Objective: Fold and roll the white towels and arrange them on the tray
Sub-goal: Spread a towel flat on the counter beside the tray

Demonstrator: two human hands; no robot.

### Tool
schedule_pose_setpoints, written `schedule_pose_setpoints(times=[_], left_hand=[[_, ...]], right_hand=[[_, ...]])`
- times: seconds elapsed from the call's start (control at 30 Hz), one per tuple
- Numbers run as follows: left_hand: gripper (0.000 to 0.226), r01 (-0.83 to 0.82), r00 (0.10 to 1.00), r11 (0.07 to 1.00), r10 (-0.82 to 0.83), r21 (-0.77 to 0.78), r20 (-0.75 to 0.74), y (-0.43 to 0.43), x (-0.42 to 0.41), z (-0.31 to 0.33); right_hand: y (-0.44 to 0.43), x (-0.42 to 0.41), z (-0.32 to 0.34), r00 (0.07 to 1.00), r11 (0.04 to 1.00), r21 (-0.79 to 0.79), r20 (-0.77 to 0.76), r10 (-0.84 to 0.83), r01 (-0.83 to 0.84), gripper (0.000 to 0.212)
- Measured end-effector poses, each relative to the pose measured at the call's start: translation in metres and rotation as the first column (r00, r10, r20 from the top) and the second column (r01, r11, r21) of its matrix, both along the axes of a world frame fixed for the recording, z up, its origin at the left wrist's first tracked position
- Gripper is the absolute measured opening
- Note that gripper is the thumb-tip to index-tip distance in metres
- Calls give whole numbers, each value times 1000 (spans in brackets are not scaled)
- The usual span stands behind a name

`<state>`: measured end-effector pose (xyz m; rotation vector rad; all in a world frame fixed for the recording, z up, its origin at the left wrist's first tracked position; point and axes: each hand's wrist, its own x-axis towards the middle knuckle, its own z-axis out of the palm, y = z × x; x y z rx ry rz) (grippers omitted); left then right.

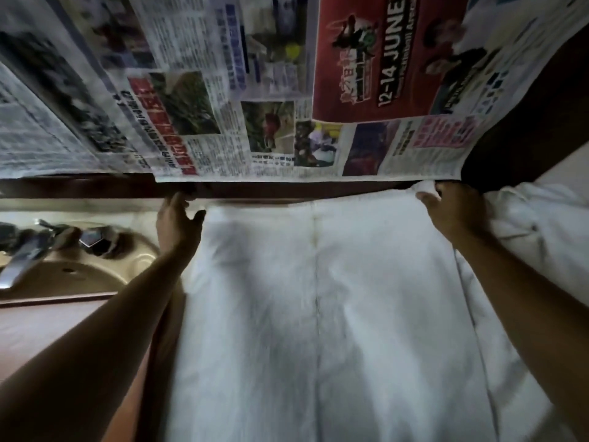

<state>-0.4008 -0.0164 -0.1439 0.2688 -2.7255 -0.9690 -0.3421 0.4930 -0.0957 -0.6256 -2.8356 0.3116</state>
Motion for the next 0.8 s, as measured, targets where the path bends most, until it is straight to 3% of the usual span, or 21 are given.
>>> schedule_pose_setpoints(times=[0.1, 0.17, 0.27, 0.3, 0.37, 0.47, 0.63, 0.73, 0.8], left_hand=[[43, 98, 995, 990, -98, -106, 0, 17, 45, -15], [45, 185, 981, 973, -191, -135, -33, 30, 86, -21], [53, 300, 954, 932, -296, -204, 50, 55, 159, -37], [56, 346, 938, 909, -332, -232, 99, 59, 181, -44], [63, 428, 903, 856, -388, -292, 185, 59, 216, -62], [66, 455, 889, 828, -398, -329, 227, 41, 240, -82], [66, 401, 905, 849, -311, -343, 289, 12, 231, -86], [64, 393, 918, 849, -339, -352, 206, 17, 262, -68], [63, 408, 913, 852, -382, -327, 144, 28, 302, -54]], right_hand=[[-9, 9, 12, 997, 999, -17, -58, -47, 46, 38], [-28, 28, 18, 986, 998, 9, -152, -66, 68, 48], [-98, 89, -8, 940, 989, 15, -306, 148, -150, 53], [-129, 116, -24, 923, 964, -12, -291, 250, -265, 54], [-185, 173, -63, 893, 897, -28, -119, 435, -441, 59], [-208, 230, -104, 845, 848, 18, 102, 525, -529, 62], [-178, 220, -114, 829, 831, 16, 88, 552, -555, 59], [-180, 239, -99, 816, 817, 40, 95, 570, -575, 61], [-189, 270, -89, 821, 822, -26, 41, 570, -569, 60]])
